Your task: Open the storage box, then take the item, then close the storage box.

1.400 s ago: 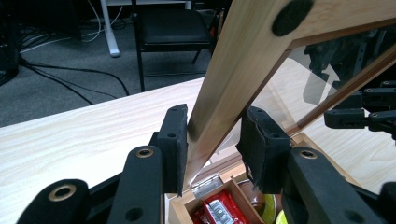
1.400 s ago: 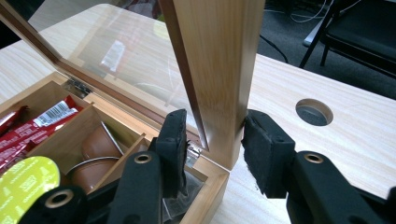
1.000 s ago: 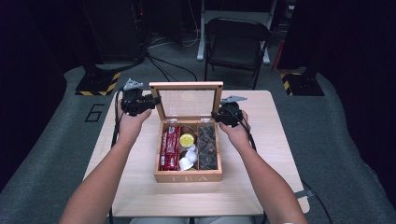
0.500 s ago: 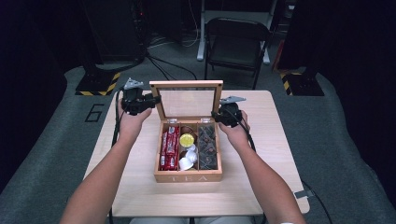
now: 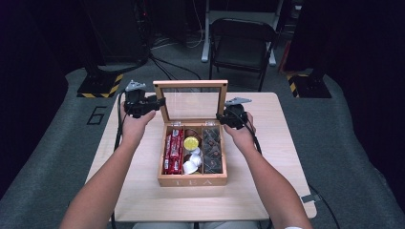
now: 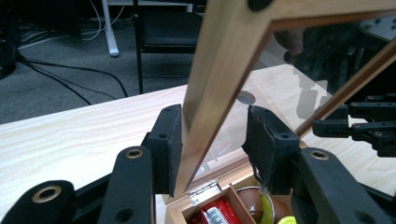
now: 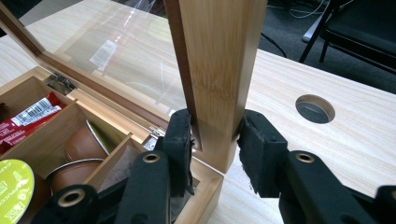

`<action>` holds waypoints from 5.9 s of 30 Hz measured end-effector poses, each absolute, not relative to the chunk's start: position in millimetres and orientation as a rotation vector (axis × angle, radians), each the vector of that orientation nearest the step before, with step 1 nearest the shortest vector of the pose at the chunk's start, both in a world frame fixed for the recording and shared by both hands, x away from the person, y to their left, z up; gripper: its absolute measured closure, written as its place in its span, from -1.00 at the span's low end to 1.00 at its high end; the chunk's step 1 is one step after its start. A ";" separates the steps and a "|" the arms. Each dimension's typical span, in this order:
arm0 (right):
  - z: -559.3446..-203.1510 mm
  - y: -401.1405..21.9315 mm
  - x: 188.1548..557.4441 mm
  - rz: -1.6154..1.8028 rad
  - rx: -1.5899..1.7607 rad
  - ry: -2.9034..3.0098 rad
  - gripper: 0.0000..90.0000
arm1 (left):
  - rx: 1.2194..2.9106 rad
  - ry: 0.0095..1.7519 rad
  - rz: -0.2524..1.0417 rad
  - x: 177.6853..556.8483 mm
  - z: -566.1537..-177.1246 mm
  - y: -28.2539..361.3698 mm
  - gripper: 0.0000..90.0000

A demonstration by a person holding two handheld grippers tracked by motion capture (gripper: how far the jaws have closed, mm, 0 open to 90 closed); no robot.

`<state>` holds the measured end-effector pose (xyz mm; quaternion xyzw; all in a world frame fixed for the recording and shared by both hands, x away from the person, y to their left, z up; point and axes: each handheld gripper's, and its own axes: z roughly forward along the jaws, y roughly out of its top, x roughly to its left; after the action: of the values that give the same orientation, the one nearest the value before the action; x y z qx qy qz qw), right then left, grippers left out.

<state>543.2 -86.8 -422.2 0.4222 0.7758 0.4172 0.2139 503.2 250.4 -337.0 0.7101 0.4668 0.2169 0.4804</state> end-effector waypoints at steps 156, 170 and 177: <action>-458.3 12.3 483.5 1.051 0.832 2.578 -0.22 | 1.768 1.138 0.463 443.7 -369.5 279.7 -0.11; -455.8 9.8 485.3 1.077 0.863 2.587 -0.16 | 1.766 1.139 0.466 444.2 -366.8 281.0 -0.11; -446.5 5.3 485.0 1.092 0.871 2.579 -0.16 | 1.765 1.137 0.470 444.4 -364.0 280.5 -0.11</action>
<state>485.0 5.3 -446.5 0.2954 0.8745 0.3703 0.1040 444.4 280.5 -364.0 0.7219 0.4650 0.1920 0.4751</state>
